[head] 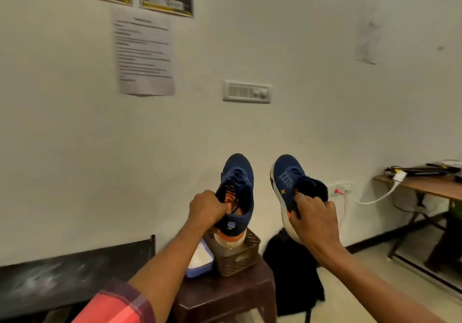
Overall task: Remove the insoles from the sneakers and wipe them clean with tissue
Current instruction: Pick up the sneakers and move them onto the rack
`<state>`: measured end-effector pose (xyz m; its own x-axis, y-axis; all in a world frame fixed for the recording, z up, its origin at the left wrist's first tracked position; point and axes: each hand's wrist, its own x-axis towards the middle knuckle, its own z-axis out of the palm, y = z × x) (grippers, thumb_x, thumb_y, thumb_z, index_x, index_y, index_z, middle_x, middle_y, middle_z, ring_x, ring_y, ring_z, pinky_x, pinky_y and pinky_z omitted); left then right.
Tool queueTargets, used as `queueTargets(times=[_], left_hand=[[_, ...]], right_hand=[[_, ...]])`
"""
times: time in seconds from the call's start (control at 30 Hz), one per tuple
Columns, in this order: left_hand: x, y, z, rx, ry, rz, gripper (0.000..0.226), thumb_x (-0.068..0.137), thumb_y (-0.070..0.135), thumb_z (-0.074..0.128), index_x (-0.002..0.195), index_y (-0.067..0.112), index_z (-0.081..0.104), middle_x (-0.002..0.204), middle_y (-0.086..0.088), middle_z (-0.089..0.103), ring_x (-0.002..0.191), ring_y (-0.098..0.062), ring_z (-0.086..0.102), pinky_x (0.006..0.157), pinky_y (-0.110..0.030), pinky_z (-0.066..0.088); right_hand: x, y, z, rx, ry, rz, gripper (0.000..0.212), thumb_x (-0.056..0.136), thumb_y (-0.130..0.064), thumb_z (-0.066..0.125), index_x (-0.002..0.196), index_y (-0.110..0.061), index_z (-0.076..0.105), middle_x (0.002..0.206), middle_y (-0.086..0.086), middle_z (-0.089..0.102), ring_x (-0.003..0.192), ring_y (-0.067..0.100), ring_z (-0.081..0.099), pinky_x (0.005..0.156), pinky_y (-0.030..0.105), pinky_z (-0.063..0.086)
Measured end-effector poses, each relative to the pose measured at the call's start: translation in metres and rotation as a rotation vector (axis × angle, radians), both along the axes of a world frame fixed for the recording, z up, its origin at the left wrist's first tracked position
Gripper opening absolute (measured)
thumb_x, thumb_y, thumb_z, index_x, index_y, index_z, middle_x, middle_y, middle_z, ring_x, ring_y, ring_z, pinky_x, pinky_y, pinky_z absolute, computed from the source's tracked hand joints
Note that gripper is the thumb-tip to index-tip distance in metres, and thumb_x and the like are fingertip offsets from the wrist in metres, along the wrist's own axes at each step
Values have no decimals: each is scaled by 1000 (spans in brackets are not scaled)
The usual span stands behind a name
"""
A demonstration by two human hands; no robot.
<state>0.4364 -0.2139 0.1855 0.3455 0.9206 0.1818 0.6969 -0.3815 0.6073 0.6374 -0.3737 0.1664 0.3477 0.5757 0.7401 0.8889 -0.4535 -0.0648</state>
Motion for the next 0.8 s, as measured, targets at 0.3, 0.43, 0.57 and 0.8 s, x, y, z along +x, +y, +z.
queueTargets(times=[0.3,0.43,0.57,0.8], left_hand=[[-235,54,5,-21,-8,352,33,84,29,67,105,3,69,100,-18,74,90,-35,72,76,-35,59],[-319,82,-35,-59,4,483,32,86,25,66,108,2,67,108,-19,72,98,-35,69,68,-32,48],[-363,114,-98,-153,17,549,30,87,25,63,107,3,68,107,-18,72,99,-33,69,68,-30,47],[-370,162,-214,-299,-153,526,31,80,36,66,97,10,70,90,-9,75,89,-27,72,68,-33,55]], right_hand=[[-212,116,37,18,4,397,11,80,-19,67,90,-20,62,77,1,66,73,26,60,70,38,38],[-310,166,26,-28,-14,581,10,85,-22,63,95,-22,60,82,-1,65,77,24,58,73,38,38],[-385,215,1,-108,-18,694,7,89,-25,60,94,-23,56,87,-3,64,81,23,56,76,37,34],[-471,285,-42,-230,-24,788,6,94,-23,55,100,-20,57,96,0,65,89,24,55,83,37,32]])
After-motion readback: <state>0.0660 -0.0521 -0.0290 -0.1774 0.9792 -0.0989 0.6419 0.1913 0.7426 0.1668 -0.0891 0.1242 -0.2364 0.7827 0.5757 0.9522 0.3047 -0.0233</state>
